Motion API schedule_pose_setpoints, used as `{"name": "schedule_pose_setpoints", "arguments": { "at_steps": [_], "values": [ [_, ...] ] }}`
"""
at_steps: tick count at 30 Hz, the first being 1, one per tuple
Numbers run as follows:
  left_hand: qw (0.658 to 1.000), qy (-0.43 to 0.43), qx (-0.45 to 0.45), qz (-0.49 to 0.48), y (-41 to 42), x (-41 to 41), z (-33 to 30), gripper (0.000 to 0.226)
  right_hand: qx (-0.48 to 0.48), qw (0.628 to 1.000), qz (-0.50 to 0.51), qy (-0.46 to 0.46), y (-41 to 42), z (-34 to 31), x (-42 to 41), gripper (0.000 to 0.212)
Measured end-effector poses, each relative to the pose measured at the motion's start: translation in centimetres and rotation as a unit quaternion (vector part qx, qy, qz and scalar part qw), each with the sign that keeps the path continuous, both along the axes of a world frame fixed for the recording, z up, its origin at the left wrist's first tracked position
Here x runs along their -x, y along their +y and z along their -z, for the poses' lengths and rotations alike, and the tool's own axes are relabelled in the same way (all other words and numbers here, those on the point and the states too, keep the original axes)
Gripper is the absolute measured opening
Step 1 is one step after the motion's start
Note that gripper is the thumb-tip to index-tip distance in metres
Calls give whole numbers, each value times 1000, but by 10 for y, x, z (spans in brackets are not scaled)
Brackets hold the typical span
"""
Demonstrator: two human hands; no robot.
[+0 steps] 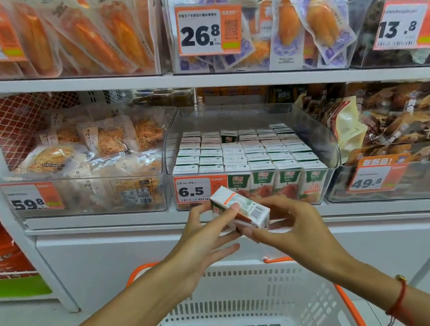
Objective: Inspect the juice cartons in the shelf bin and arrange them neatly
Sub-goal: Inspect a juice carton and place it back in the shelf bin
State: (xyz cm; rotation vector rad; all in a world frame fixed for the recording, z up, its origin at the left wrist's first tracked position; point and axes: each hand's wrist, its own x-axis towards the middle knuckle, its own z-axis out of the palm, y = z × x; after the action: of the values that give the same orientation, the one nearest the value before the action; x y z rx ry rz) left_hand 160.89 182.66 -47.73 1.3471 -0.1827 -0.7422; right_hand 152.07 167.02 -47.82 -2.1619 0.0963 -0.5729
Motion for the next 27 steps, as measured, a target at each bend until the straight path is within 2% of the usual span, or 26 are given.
{"name": "schedule_pose_setpoints", "arguments": {
  "at_steps": [2,4,6,8,10,13,16,18,19,22,25,27],
  "values": [
    [996,-45,-53,50,5,-3,-4,46,112,991,33,-62,-2,-3,2,38],
    [992,-30,-58,105,10,-7,-9,44,272,953,38,-125,-7,-6,5,44],
    [993,-6,-39,108,12,-11,-11,48,382,910,14,-160,-10,-5,5,50],
    [997,5,-25,70,11,-12,-11,46,422,892,-9,-161,-9,-5,3,52],
    [999,10,-16,32,10,-12,-9,39,422,894,-25,-151,-6,-6,-1,51],
    [1000,3,10,-1,11,-13,-9,27,339,935,-43,-96,-4,-5,-1,59],
    [998,-43,44,-21,10,-12,-14,20,98,994,-55,8,2,-4,2,76],
    [994,-80,64,-27,7,-9,-17,28,-79,994,-58,55,5,-3,-1,71],
    [992,-99,69,-23,5,-7,-18,30,-131,988,-63,55,4,-2,-3,63],
    [989,-129,70,-8,1,-3,-18,29,-163,984,-61,21,2,-4,-6,40],
    [989,-139,48,0,4,-7,-17,28,-165,984,-66,3,2,-7,-3,31],
    [987,-159,28,11,8,-11,-17,40,-165,984,-69,1,-1,-9,-2,27]
  ]
}}
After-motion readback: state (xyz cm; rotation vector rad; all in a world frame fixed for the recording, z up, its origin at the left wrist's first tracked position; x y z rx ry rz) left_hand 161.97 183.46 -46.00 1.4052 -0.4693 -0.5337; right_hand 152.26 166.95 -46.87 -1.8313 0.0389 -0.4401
